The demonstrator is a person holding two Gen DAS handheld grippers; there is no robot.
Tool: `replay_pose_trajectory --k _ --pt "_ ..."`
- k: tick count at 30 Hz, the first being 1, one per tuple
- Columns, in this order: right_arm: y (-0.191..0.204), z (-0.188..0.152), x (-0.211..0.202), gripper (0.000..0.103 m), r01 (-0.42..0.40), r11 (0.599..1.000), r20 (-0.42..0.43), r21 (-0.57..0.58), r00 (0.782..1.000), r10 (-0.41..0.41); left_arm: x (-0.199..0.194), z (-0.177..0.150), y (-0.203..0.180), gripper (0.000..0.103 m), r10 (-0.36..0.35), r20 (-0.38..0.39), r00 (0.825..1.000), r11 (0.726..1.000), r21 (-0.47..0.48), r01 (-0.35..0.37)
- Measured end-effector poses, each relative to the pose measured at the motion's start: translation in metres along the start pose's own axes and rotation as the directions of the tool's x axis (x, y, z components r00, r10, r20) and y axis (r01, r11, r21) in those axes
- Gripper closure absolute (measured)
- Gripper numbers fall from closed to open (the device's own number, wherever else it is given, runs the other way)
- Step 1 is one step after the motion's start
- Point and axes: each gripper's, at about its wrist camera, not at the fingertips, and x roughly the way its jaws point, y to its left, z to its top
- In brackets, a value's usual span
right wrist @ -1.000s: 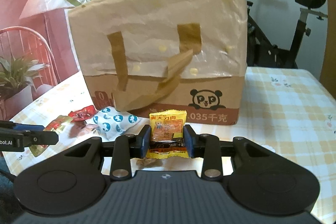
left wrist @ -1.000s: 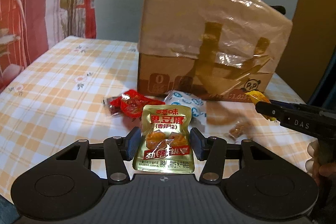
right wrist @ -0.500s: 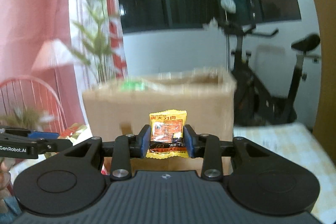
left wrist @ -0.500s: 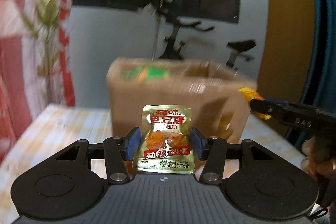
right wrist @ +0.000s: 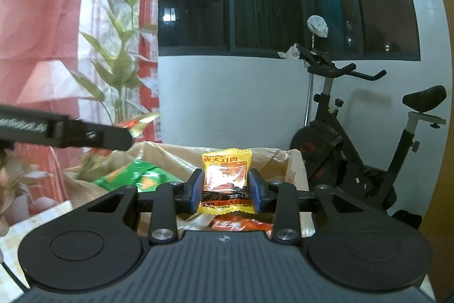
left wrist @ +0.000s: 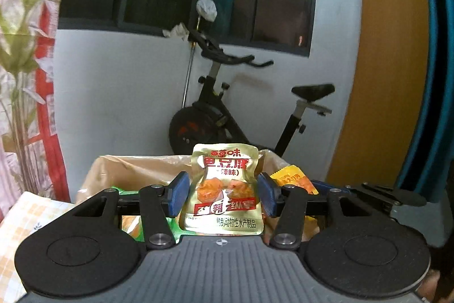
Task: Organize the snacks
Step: 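Carry both packets over the paper bag and open both tools inside, then lower the right tool to the clear packet of brown snack and grasp it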
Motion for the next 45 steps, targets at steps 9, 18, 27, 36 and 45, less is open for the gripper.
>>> replay_pose_trajectory --k 9,18,27,36,45 --pt "-0.023 -0.008 0.018 0.065 0.012 1.000 -0.063 0.022 0.998 -0.010 0.046 -0.001 -0.008 0.042 0.028 -0.089 0.996 0.999 0.043 -0.024" --pt "-0.018 -0.006 0.003 0.057 0.021 1.000 -0.083 0.010 0.996 -0.020 0.009 -0.010 0.020 0.036 0.037 -0.094 0.995 0.999 0.004 -0.037" --pt "0.001 -0.014 -0.038 0.057 -0.011 0.992 -0.036 0.129 0.999 0.016 -0.074 -0.028 0.070 0.036 0.090 -0.050 0.995 0.993 -0.075 -0.094" --pt "0.031 -0.055 -0.071 0.057 -0.009 0.978 -0.054 0.206 0.998 0.021 -0.118 -0.083 0.101 0.036 0.151 -0.096 0.984 0.974 -0.156 -0.165" --pt "0.044 -0.113 -0.057 0.057 -0.012 0.956 -0.250 0.295 0.964 0.089 -0.118 -0.123 0.129 0.037 0.190 -0.179 0.965 0.956 -0.191 -0.223"
